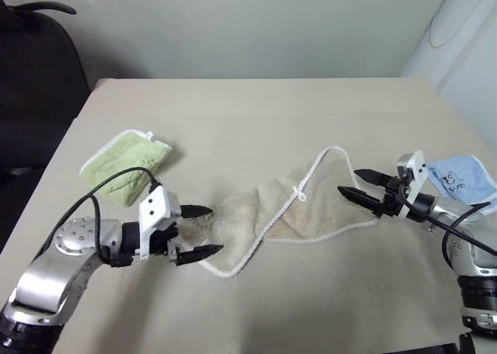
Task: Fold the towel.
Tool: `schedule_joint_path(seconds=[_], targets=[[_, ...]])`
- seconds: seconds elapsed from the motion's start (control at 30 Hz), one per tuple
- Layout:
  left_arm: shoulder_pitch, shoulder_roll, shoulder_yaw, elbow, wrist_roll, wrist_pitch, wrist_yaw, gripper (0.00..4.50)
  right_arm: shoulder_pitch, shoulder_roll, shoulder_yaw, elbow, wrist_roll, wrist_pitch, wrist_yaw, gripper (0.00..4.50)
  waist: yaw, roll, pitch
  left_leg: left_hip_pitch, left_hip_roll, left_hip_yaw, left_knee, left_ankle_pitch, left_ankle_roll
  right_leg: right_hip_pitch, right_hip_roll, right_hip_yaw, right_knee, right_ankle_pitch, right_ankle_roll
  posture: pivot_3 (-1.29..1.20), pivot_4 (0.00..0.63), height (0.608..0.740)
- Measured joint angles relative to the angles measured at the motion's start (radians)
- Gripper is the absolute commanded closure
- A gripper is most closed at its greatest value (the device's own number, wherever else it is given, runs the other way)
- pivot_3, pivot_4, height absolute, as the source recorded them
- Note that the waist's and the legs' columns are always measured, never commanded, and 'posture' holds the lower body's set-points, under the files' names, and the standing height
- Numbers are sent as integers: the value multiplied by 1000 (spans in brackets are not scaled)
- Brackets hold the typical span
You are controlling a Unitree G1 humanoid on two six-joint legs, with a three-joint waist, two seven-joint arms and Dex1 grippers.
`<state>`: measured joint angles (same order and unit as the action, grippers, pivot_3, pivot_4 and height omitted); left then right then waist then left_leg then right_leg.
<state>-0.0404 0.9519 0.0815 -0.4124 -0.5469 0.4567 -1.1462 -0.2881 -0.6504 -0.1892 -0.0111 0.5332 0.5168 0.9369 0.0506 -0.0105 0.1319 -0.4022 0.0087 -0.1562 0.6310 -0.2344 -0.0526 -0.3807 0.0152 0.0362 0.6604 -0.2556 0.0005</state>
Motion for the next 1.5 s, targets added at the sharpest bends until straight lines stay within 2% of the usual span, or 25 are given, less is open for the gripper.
schedule_joint_path(seconds=[0.17, 0.37, 0.5, 0.73, 0.83, 1.2, 1.5], targets=[[-45, 29, -142, 9, 126, -95, -87, 29, 2, 7, 6, -2, -6, 1, -7, 0, 0, 0, 0, 0, 0, 0, 0, -1, 1, 0, 0, 0, 0, 0, 0, 0, 150, 740], [-111, 3, -270, 34, 227, -132, -114, 29, 29, 8, 6, -34, -4, 17, -17, 0, -1, 0, 0, -1, 1, 0, 0, -1, 1, -1, 0, 0, 0, 0, 0, 0, 150, 740], [-135, -32, -327, 56, 271, -133, -113, 29, 60, 8, 2, -66, 5, 39, -27, 0, -3, 0, 0, -1, 1, 0, 0, -1, 1, -1, 0, 0, -1, 0, 0, 0, 150, 740], [-148, -36, -376, 61, 340, -164, -118, 29, 83, -3, -16, -106, 25, 66, -43, 0, -4, 1, -1, -1, 1, 0, 0, -1, 1, 0, 0, 0, -1, 0, 0, 0, 150, 740], [-152, -38, -384, 67, 371, -189, -114, 581, 87, -4, -29, -117, 32, 77, -46, 0, -3, 2, -2, -1, 1, 0, 0, -1, 2, 0, 0, 0, -1, 0, 0, 0, 150, 740], [-171, -55, -376, 104, 379, -205, -112, 4450, 90, -4, -28, -124, 34, 87, -56, 0, -9, 6, -6, -1, 2, 0, 0, -1, 2, 0, 0, 1, -2, -1, 1, 0, 150, 740], [-104, -69, -319, 90, 299, -151, -99, 4483, -33, 0, 23, -65, -10, 39, -55, 0, -19, 7, -6, -1, 3, 1, 0, -1, 2, 0, 1, 1, -3, -1, 1, 0, 150, 740]])
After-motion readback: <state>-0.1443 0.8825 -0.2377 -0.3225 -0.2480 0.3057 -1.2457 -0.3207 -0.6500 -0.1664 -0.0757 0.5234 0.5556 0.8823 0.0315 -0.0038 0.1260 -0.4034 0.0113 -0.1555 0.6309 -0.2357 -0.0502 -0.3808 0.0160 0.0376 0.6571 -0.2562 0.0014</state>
